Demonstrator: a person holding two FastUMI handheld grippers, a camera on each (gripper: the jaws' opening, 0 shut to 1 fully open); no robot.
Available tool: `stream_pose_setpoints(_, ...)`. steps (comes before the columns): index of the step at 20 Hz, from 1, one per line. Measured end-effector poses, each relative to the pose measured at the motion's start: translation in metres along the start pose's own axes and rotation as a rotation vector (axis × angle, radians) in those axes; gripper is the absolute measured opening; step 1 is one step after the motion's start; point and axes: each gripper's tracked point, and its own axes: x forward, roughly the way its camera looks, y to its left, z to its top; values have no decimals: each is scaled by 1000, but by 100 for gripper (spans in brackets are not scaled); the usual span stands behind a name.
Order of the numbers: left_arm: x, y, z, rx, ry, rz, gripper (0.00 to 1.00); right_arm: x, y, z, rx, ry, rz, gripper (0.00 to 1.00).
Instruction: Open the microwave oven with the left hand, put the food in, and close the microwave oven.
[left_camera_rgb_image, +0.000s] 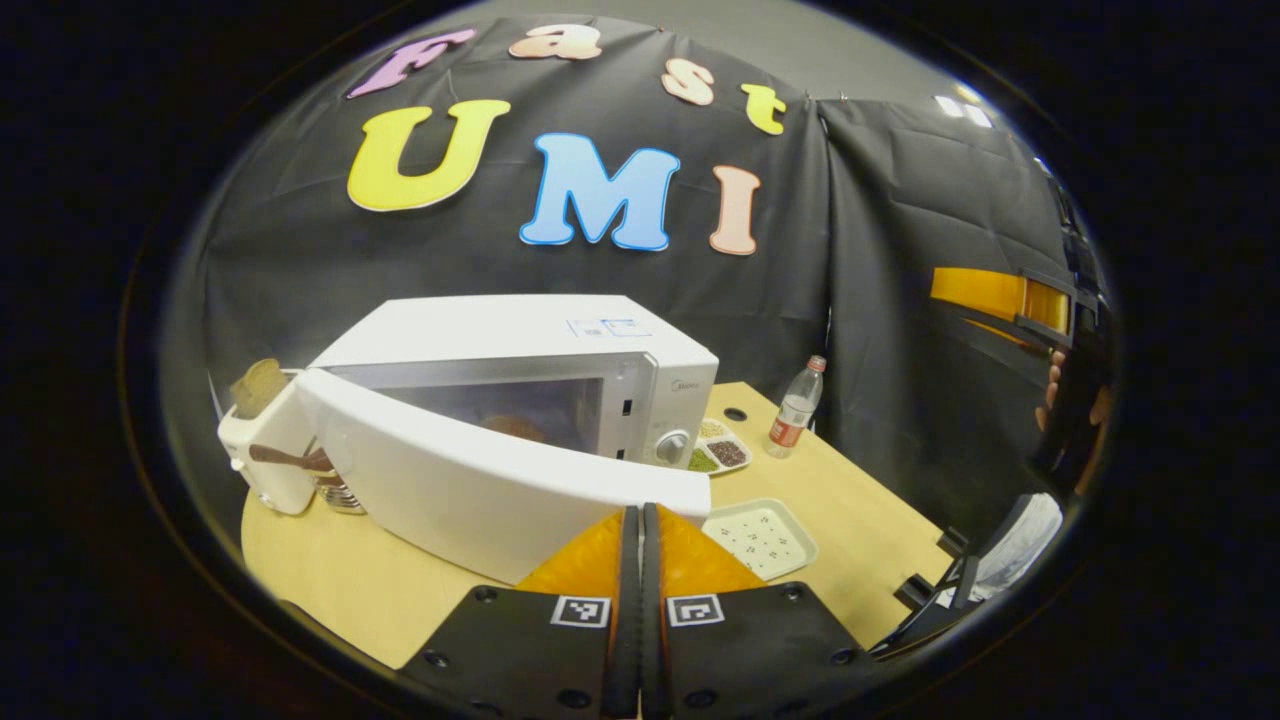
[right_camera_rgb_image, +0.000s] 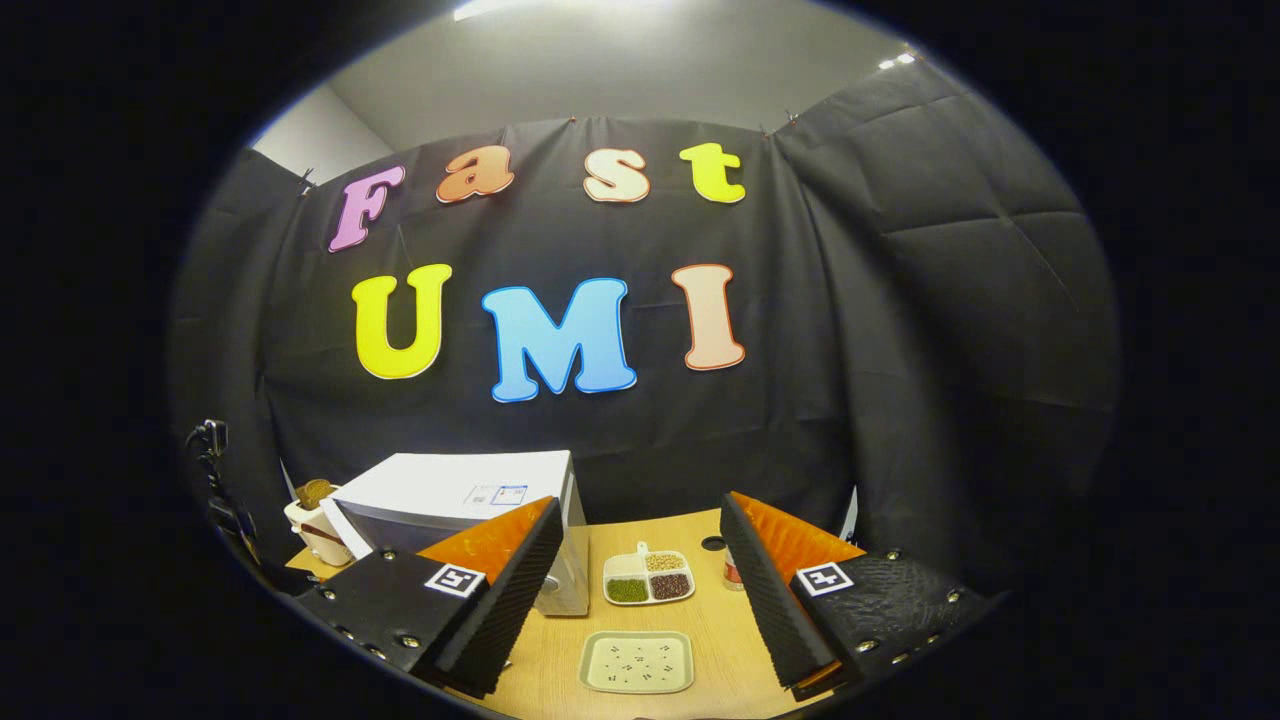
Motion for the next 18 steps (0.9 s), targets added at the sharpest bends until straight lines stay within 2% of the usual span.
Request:
stream_pose_setpoints(12,53,-2,17,69,10,20,7,12,-23,5,12,-21,-50,97)
stream_pose_setpoints(18,86,0,31,49,-4,54,7,25,-17,15,-36,-49,0,99)
